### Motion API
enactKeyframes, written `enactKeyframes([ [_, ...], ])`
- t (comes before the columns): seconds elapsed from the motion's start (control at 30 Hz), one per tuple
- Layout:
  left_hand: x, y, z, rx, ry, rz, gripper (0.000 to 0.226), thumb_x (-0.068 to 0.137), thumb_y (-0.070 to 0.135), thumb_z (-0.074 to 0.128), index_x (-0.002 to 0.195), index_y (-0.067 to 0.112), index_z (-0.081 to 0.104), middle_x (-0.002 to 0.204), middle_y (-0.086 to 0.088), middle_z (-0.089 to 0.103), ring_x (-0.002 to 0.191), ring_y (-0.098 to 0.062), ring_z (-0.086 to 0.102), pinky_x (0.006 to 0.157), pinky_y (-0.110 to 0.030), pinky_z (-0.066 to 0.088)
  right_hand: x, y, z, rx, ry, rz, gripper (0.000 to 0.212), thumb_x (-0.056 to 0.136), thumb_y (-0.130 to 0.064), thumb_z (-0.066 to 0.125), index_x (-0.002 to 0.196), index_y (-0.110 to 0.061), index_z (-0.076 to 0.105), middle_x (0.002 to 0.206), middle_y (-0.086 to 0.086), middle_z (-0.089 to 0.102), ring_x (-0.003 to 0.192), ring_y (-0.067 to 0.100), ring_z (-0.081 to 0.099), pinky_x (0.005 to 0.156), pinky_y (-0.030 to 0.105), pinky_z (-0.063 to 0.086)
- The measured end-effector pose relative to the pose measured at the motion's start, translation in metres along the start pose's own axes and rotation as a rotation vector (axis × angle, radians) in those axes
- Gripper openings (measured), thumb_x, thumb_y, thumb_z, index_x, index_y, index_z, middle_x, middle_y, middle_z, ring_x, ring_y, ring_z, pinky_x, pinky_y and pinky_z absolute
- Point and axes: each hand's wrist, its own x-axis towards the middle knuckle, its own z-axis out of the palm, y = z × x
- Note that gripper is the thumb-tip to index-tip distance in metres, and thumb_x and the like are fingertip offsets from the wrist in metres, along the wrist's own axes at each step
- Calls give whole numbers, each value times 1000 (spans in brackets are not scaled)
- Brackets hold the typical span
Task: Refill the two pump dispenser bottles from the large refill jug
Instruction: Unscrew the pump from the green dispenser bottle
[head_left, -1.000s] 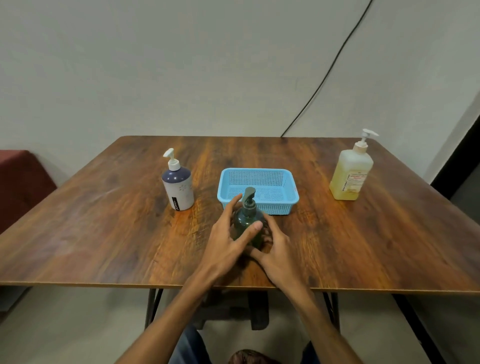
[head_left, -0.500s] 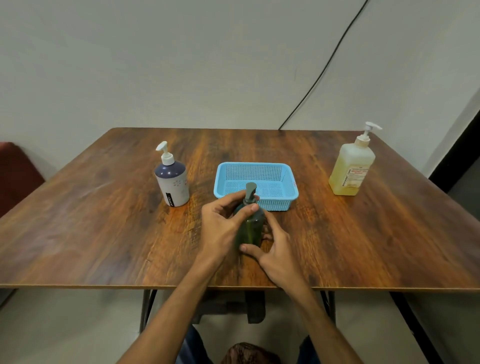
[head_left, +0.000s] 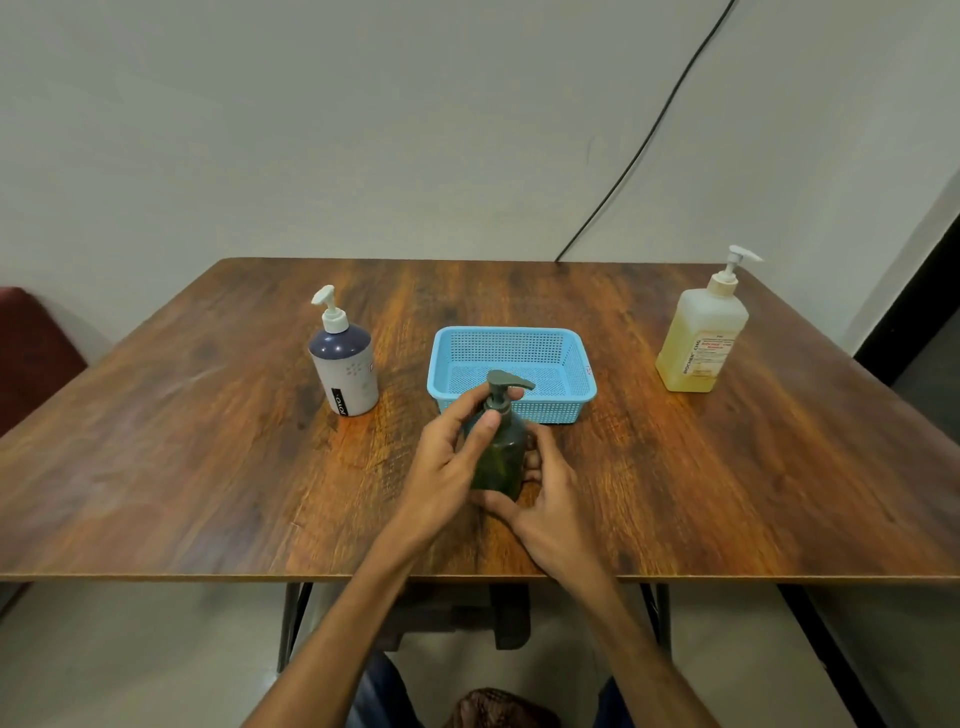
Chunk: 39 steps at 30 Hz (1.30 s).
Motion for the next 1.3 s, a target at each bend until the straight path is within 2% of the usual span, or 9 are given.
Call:
enactKeyframes([
  [0.07, 1, 2, 0, 2, 102, 11, 33, 97, 5, 62, 130, 4, 64, 127, -6, 71, 123, -16, 65, 104, -34, 53, 0, 1, 0, -5, 2, 2, 88, 73, -31, 88, 141, -50, 36, 137, -15, 55, 121, 5, 58, 97, 33, 56],
  [0.2, 4, 6, 5, 95, 228, 31, 41, 79, 16, 85, 116, 13, 68, 117, 2, 72, 114, -12, 68, 99, -32, 56, -1, 3, 2, -27, 16, 19, 89, 74, -31, 87, 139, -58, 32, 136, -22, 53, 122, 0, 54, 98, 32, 54],
  [0.37, -4, 5, 7, 28, -28, -23, 47, 98, 26, 61, 144, 17, 52, 139, 11, 62, 133, -9, 57, 109, -33, 49, 0, 4, 3, -6, 1, 11, 90, 77, -27, 85, 147, -48, 32, 140, -21, 51, 127, 4, 54, 99, 38, 55],
  [0.47, -6, 5, 3, 17, 47, 3, 39, 102, 11, 56, 140, 8, 56, 136, -2, 65, 130, -13, 59, 108, -36, 51, 1, 8, 3, -1, 11, 0, 89, 75, -28, 86, 146, -43, 35, 137, -18, 54, 122, 7, 58, 95, 38, 57],
  [0.6, 2, 11, 7, 59, 211, 11, 39, 87, 9, 77, 124, 11, 67, 123, 1, 72, 118, -11, 67, 101, -33, 56, 1, 7, 4, 10, 16, 31, 92, 73, -31, 87, 143, -56, 31, 139, -22, 49, 123, 0, 54, 93, 25, 55],
  [0.7, 3, 12, 8, 22, 132, -21, 47, 84, 18, 81, 128, 19, 63, 125, 8, 71, 120, -7, 65, 97, -23, 54, 1, 4, 3, 6, 13, 21, 93, 76, -29, 85, 143, -58, 28, 141, -27, 47, 127, -5, 49, 95, 20, 50],
  [0.83, -5, 8, 3, -17, -11, -17, 40, 100, 16, 60, 141, 13, 56, 136, 6, 65, 130, -9, 59, 103, -25, 51, 1, 4, 2, 25, -1, -1, 91, 77, -25, 86, 148, -44, 32, 141, -15, 53, 125, 5, 55, 97, 28, 55],
  [1.0, -1, 13, 2, 31, 161, 19, 35, 93, 0, 67, 125, 14, 65, 125, -4, 71, 121, -14, 66, 104, -36, 54, 1, 2, 2, 24, 8, -1, 84, 74, -32, 87, 138, -54, 36, 134, -17, 55, 117, 2, 58, 90, 19, 54],
  [1.3, 14, 26, 10, 60, 374, 139, 32, 78, 18, 87, 106, 16, 73, 105, 3, 77, 104, -14, 73, 89, -30, 60, 0, 1, 3, 45, -1, 12, 88, 71, -41, 87, 140, -55, 33, 140, -20, 50, 123, -1, 54, 95, 22, 53],
])
